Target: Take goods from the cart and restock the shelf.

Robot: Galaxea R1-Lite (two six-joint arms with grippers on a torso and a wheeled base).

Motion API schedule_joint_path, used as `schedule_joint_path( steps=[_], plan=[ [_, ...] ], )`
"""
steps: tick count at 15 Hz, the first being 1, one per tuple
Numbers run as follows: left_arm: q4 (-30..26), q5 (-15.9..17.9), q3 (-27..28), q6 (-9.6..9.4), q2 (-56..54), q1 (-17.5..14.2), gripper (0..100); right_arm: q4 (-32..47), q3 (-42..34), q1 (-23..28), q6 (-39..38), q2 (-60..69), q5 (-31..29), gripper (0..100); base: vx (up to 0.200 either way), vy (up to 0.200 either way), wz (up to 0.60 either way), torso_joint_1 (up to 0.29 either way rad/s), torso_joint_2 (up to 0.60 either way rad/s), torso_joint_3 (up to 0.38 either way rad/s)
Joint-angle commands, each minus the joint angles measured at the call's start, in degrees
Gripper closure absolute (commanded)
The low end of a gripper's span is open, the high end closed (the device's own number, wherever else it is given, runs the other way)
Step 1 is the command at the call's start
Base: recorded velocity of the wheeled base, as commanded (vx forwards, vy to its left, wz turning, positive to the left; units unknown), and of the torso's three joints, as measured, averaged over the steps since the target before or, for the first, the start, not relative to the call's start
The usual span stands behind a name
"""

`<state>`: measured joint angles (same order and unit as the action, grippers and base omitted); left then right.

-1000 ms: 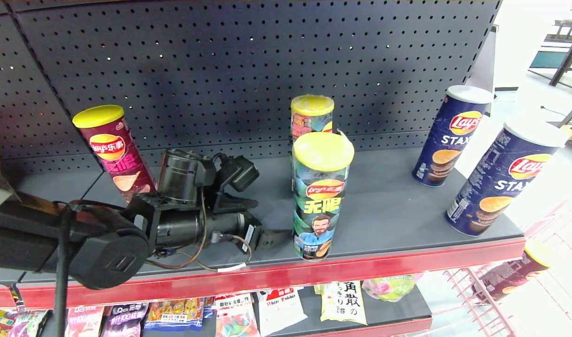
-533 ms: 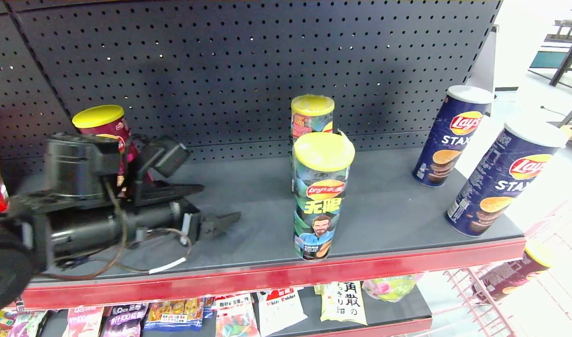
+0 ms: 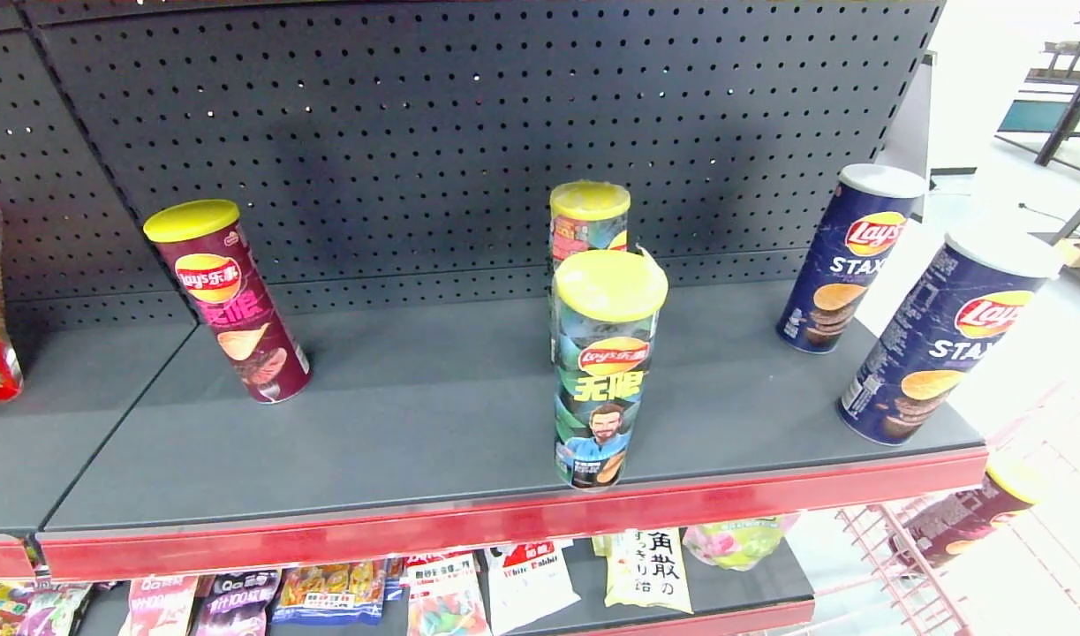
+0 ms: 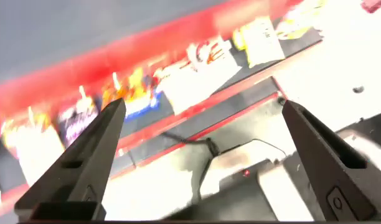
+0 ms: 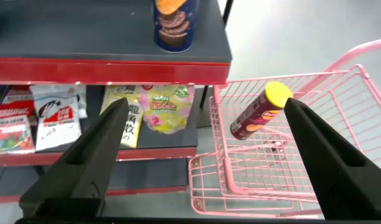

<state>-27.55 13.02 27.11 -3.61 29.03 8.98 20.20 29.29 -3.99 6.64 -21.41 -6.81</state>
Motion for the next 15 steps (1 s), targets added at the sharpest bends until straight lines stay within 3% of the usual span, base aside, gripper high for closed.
schedule_joint_path(
  steps=[1, 2, 3, 4, 5, 6, 8, 9, 10, 12, 15],
  plan=[
    [-9.28, -5.2, -4.17, 1.06, -19.97, -2.57, 0, -0.07, -3.01, 1.0, 0.12, 3.3, 0.22, 0, 0.0, 0.0, 0.0, 0.0, 0.0, 0.0],
    [-9.98, -10.82, -7.51, 1.15, -23.14, -2.57, 0, -0.51, -6.62, 0.82, 0.3, 6.03, 0.22, 0, 0.0, 0.0, 0.0, 0.0, 0.0, 0.0],
    [-9.19, -13.55, -8.39, 2.99, -23.75, -2.83, 0, -0.42, -9.17, 0.91, 0.3, 9.63, 0.4, 0, 0.0, 0.0, 0.0, 0.0, 0.0, 0.0],
    [-7.34, -12.49, -9.09, 5.54, -23.75, -2.83, 0, -0.51, -12.16, 0.73, 0.3, 13.58, 0.4, 0, 0.0, 0.0, 0.0, 0.0, 0.0, 0.0],
    [-1.72, -10.21, -11.91, 6.07, -23.75, -2.83, 0, -0.86, -15.41, 0.65, -0.23, 16.75, 0.13, 0, 0.0, 0.0, 0.0, 0.0, 0.0, 0.0],
    [4.44, -10.21, -14.54, 6.07, -23.75, -2.83, 0, -2.01, -16.73, 0.82, -1.02, 16.75, 0.13, 0, 0.0, 0.0, 0.0, 0.0, 0.0, 0.0],
    [28.25, -11.09, -27.11, 4.66, -23.66, -2.92, 0, -13.78, -25.08, 0.82, -3.39, 16.66, 0.93, 0, 0.0, 0.0, 0.0, 0.0, 0.0, 0.0],
    [27.37, -11.88, -27.11, 3.87, -23.75, -2.92, 0, -20.73, -27.8, 0.82, -4.01, 16.66, 1.8, 0, 0.0, 0.0, 0.0, 0.0, 0.0, 0.0],
    [27.02, -11.88, -26.76, 3.43, -23.75, -3.01, 0, -22.4, -28.5, 0.82, -3.92, 16.66, 3.39, 0, 0.0, 0.0, 0.0, 0.0, 0.0, 0.0],
    [27.55, -11.7, -27.02, 2.99, -23.75, -2.92, 0, -22.31, -28.5, 0.82, -3.83, 16.66, 6.73, 0, 0.0, 0.0, 0.0, 0.0, 0.0, 0.0],
    [27.55, -11.88, -27.02, 2.99, -23.75, -2.92, 0, -22.31, -28.59, 0.82, -5.24, 16.66, 6.81, 0, 0.0, 0.0, 0.0, 0.0, 0.0, 0.0]
  ],
)
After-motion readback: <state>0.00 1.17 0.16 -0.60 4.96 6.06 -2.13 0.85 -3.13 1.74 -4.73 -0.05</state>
